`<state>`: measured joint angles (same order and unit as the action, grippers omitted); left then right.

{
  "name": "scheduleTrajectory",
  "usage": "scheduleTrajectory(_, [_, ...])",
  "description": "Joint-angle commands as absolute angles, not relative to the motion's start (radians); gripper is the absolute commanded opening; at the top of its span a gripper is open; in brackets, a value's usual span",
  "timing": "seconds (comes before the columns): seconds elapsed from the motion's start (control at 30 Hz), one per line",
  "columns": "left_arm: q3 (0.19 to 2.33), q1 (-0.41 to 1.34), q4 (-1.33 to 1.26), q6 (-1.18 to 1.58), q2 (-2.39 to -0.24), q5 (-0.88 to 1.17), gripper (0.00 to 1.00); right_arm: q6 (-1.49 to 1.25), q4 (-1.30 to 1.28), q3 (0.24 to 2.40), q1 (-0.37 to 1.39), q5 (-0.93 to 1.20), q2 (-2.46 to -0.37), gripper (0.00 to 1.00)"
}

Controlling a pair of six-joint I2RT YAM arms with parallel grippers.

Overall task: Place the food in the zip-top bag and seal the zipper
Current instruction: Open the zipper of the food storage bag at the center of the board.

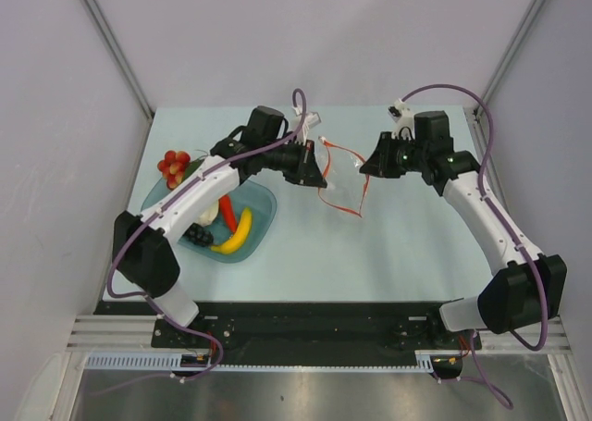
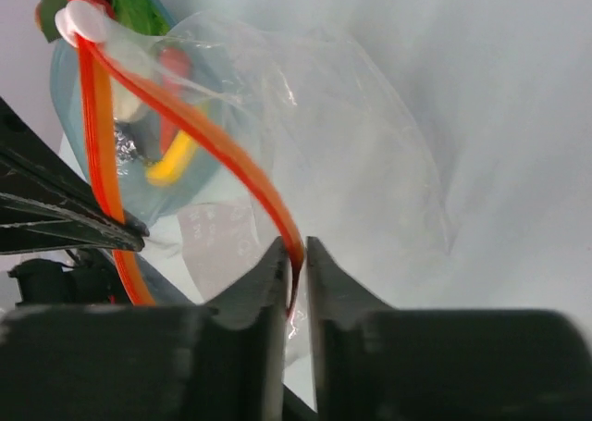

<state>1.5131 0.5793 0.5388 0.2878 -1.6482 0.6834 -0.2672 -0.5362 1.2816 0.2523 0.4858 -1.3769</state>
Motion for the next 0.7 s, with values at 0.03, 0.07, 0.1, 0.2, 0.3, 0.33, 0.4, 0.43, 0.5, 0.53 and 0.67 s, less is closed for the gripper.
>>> scheduleTrajectory(0.03, [1.532, 0.565, 0.543, 0.281, -1.58, 0.719, 0.0, -0.178, -0.529, 1.344, 0.284, 0.531, -1.37, 0.03])
scheduleTrajectory(0.07, [1.531, 0.558, 0.554, 0.279, -1.575, 0.726, 0.0, -0.172, -0.54, 1.35, 0.284, 0.534, -1.367, 0.01])
scheduleTrajectory(0.1, [1.525, 0.539, 0.558, 0.278, -1.565, 0.727, 0.0, -0.158, -0.557, 1.359, 0.284, 0.531, -1.362, 0.0])
scheduleTrajectory(0.2, [1.506, 0.476, 0.603, 0.242, -1.551, 0.706, 0.0, -0.149, -0.632, 1.393, 0.281, 0.519, -1.332, 0.0])
scheduleTrajectory(0.3, [1.488, 0.425, 0.65, 0.181, -1.542, 0.629, 0.0, -0.175, -0.672, 1.347, 0.279, 0.523, -1.27, 0.0])
scheduleTrajectory(0.33, [1.486, 0.423, 0.66, 0.14, -1.543, 0.608, 0.0, -0.214, -0.663, 1.323, 0.279, 0.526, -1.255, 0.0])
scheduleTrajectory(0.4, [1.467, 0.425, 0.661, 0.111, -1.54, 0.578, 0.01, -0.256, -0.638, 1.238, 0.287, 0.534, -1.22, 0.0])
scheduleTrajectory(0.43, [1.459, 0.425, 0.652, 0.107, -1.537, 0.572, 0.05, -0.299, -0.612, 1.218, 0.29, 0.534, -1.213, 0.0])
scheduleTrajectory(0.5, [1.45, 0.425, 0.643, 0.092, -1.542, 0.569, 0.12, -0.34, -0.582, 1.174, 0.288, 0.532, -1.21, 0.0])
scheduleTrajectory(0.53, [1.453, 0.425, 0.647, 0.081, -1.548, 0.566, 0.17, -0.354, -0.548, 1.163, 0.288, 0.528, -1.209, 0.0])
scheduleTrajectory(0.67, [1.489, 0.417, 0.693, 0.022, -1.575, 0.577, 0.25, -0.454, -0.489, 1.132, 0.288, 0.511, -1.227, 0.0])
